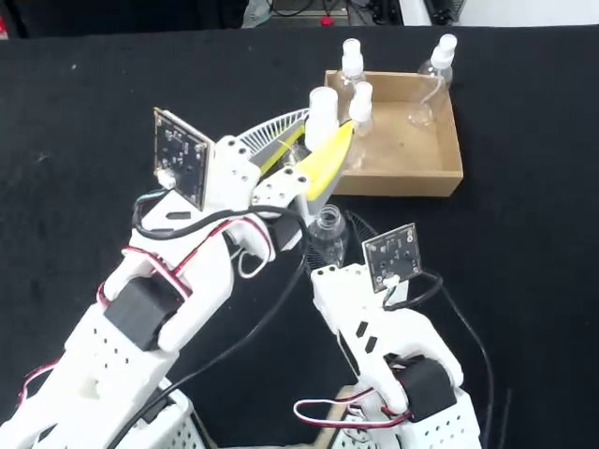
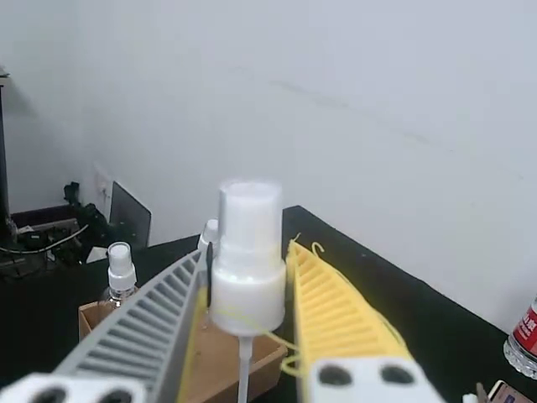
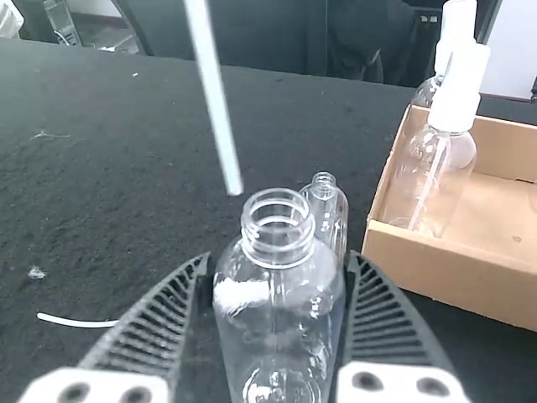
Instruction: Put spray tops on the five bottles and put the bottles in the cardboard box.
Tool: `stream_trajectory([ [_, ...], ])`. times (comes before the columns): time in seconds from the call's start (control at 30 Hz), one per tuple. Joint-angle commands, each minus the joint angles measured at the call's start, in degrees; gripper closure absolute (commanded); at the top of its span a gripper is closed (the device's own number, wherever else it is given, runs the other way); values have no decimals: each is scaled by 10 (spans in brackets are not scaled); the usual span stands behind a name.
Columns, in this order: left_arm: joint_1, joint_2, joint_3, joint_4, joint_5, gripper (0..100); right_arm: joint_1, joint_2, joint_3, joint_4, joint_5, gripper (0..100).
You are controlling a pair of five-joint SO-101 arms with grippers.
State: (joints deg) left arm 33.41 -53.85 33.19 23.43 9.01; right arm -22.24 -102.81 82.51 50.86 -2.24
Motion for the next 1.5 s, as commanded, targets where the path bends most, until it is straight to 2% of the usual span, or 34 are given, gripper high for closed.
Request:
stream_trajectory([
  [0.0,7,33,-23,-67,6,884,-8,-16,-2,-18,1,858],
  [0.2,7,69,-15,-76,6,887,-5,-16,-2,-17,1,858],
  [0.47,7,14,0,-11,7,884,-5,-16,-2,-18,1,858],
  [0.83,7,4,2,-33,7,884,-5,-16,-2,-18,1,858],
  [1.47,7,15,108,-37,8,880,-4,-16,-2,-18,1,858],
])
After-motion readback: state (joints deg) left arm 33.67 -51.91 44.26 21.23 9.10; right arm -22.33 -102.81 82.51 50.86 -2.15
